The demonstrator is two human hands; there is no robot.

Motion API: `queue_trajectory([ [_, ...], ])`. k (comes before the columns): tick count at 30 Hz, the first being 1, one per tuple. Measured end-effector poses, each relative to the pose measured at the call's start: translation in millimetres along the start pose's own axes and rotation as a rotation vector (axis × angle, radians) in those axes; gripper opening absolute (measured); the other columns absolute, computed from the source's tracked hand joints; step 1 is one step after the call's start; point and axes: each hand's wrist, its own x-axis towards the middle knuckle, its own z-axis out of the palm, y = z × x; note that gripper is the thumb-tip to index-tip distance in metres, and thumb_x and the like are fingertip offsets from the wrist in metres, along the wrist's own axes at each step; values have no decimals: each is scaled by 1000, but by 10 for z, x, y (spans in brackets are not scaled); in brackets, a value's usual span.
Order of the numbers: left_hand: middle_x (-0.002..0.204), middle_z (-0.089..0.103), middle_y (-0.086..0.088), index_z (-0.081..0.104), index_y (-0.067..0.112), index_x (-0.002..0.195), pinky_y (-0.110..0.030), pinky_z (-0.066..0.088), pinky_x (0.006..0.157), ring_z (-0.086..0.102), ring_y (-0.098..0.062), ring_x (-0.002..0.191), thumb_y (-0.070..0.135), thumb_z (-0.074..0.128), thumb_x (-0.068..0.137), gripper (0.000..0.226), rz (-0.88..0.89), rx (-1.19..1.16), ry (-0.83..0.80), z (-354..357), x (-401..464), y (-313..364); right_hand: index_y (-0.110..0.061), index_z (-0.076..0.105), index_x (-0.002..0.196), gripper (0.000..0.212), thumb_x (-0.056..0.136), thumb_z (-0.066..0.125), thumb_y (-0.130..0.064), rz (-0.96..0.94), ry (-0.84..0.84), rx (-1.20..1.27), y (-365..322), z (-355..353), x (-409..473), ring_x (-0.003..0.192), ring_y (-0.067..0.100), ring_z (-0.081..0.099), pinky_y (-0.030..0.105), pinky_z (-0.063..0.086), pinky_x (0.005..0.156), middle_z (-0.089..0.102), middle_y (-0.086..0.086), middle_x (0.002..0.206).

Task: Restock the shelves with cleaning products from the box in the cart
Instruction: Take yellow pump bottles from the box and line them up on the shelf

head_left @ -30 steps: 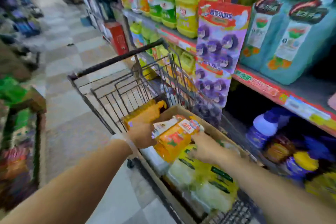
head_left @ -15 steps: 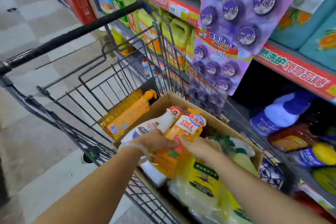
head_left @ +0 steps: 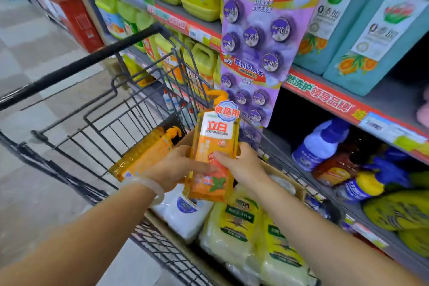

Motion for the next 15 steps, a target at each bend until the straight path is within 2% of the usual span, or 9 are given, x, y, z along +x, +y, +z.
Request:
queue_trajectory([
  [2,109,71,-7,57,10,120,-47,53,91,68,-27,100,12,85,57,69,34,21,-30,122,-141,204,-19,58,97,34,71,80,-23,-73,36,31,-181,-232,-142,93,20,67,40,54,89,70,2,99],
  [5,110,70,-11,56,9,120,-54,48,96,67,-31,102,18,93,38,90,121,31,-74,419,-371,526,-23,53,85,31,75,77,-7,-182,73,76,-467,-694,-468,71,3,63,16,53,69,64,-9,82],
  [6,112,69,-13,55,8,120,-58,46,96,66,-34,103,19,93,35,94,157,34,-93,552,-457,629,-21,52,88,32,75,77,-5,-214,96,78,-546,-858,-602,71,1,62,16,53,69,64,-8,84],
  [9,110,69,-16,54,4,118,-59,48,91,66,-38,99,8,90,42,84,265,65,-139,1066,-758,910,-16,52,107,46,71,80,-9,-305,198,53,-716,-1376,-1062,92,15,65,36,53,88,66,2,103],
  [12,110,69,-18,56,4,117,-53,53,87,67,-36,98,2,87,45,79,378,124,-212,1751,-1126,1138,-16,51,107,45,72,80,-9,-383,297,63,-789,-1998,-1606,95,17,63,36,52,89,65,3,105],
  [15,106,70,-17,57,2,115,-41,59,77,69,-30,92,-1,85,43,77,501,159,-295,2530,-1489,1291,-16,52,101,38,74,77,-5,-456,375,85,-769,-2687,-2249,85,12,63,29,54,79,66,0,96],
])
